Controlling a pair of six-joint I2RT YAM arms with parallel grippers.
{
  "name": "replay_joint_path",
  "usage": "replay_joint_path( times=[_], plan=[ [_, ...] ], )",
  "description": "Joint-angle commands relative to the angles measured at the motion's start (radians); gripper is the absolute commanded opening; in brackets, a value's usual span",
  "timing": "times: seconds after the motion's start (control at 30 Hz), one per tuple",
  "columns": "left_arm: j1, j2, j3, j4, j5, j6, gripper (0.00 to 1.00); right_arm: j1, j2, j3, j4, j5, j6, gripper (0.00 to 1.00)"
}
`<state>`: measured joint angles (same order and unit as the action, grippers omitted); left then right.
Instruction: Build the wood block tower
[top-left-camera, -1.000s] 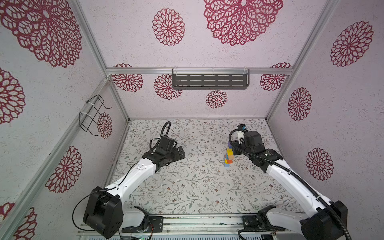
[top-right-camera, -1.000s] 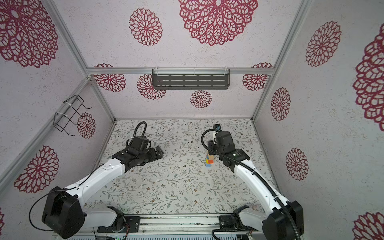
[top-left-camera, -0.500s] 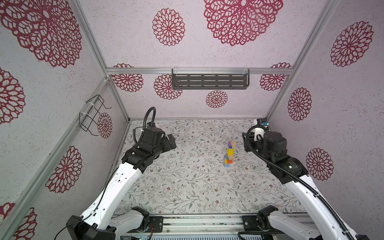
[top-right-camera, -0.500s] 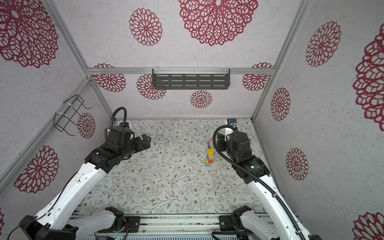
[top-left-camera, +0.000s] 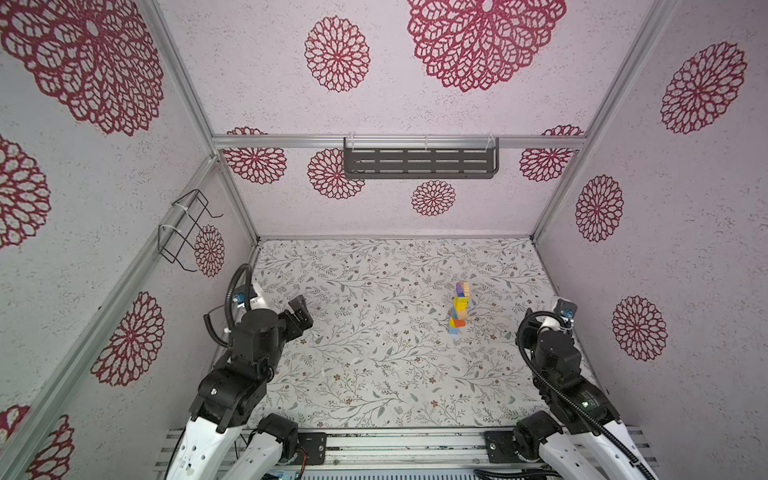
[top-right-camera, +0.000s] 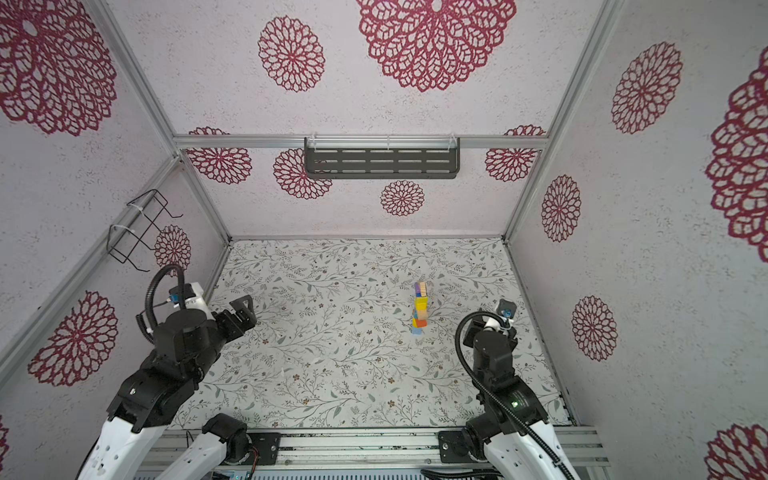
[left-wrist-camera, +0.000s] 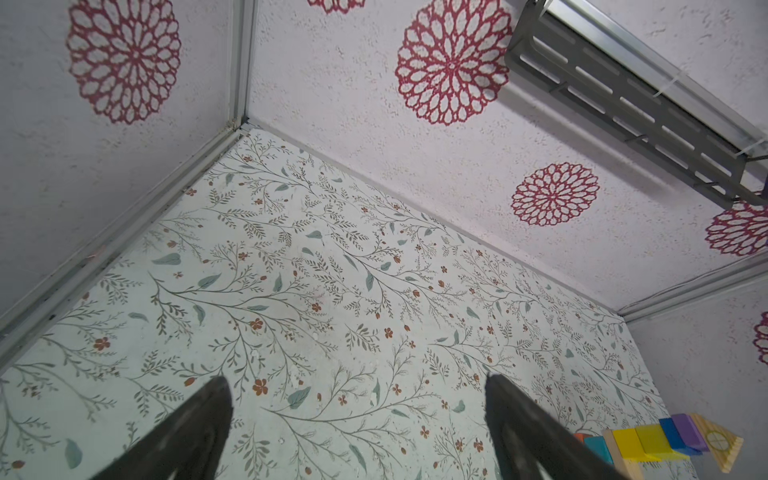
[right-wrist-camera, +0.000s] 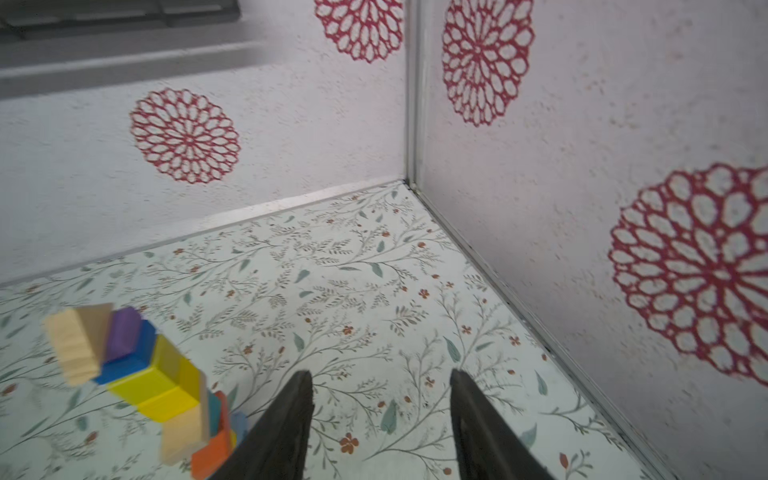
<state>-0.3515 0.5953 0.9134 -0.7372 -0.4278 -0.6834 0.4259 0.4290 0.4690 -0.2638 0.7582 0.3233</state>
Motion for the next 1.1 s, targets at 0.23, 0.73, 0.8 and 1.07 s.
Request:
replay_joint_path(
  times=[0.23, 0.73, 0.8, 1.07],
  plan=[
    [0.007, 0.002, -0.160, 0.067, -0.254, 0.002, 0.97, -0.011, 0.108, -0.279, 0.547, 0.235, -0.102, 0.99],
    [0.292, 0.288, -0.415, 0.659, -0.279, 0.263, 0.97, -0.263, 0.667, -0.347, 1.142, 0.167, -0.116, 0.99],
    [0.319, 0.372, -0.403, 0.724, -0.276, 0.283, 0.97, -0.266, 0.732, -0.340, 1.228, 0.151, -0.140, 0.99],
    [0.376, 0.688, -0.233, 0.702, -0.314, 0.323, 0.97, -0.268, 1.013, -0.315, 1.601, 0.050, -0.254, 0.99]
  ],
)
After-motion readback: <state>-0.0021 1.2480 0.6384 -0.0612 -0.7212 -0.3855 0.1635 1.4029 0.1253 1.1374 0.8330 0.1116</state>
